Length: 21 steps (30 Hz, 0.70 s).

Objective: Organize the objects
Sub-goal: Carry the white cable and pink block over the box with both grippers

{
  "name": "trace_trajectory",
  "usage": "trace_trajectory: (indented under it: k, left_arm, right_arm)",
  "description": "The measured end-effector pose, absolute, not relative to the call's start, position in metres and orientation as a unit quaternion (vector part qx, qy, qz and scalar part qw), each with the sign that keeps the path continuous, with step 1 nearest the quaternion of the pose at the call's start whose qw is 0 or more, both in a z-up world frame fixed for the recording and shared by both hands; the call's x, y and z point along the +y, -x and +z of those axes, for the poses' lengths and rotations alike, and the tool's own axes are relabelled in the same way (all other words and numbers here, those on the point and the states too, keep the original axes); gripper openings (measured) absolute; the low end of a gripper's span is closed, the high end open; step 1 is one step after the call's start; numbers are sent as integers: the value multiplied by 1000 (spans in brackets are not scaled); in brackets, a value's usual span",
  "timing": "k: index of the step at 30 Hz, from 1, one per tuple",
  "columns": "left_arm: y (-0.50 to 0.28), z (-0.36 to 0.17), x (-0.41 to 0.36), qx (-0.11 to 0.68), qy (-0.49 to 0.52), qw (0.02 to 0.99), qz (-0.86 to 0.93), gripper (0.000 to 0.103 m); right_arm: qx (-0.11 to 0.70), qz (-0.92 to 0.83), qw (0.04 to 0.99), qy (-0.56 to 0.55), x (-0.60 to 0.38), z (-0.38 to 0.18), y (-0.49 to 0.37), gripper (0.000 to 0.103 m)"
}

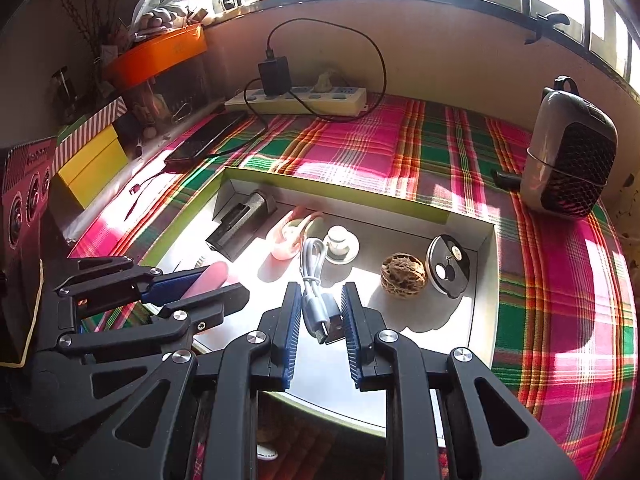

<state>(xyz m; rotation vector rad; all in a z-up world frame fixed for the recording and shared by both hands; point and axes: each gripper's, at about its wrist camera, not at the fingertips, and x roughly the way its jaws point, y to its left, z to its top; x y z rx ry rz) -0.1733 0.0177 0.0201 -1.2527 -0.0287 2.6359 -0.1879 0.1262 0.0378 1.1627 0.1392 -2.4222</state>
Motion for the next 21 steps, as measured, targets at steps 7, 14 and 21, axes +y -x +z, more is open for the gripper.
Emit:
trace_trajectory:
  k: [7, 14, 21]
  left_arm:
    - [182, 10, 17, -8, 436, 109, 893, 16]
    - [185, 6, 19, -3, 441, 112, 891, 16]
    - [187, 6, 19, -1, 440, 113, 891, 16]
  right_arm:
    - [54, -865, 234, -440, 120, 25, 203, 21]
    - [51, -859, 239, -450, 119, 18, 213, 22]
    - [57, -859, 231, -453, 120, 14, 219, 22]
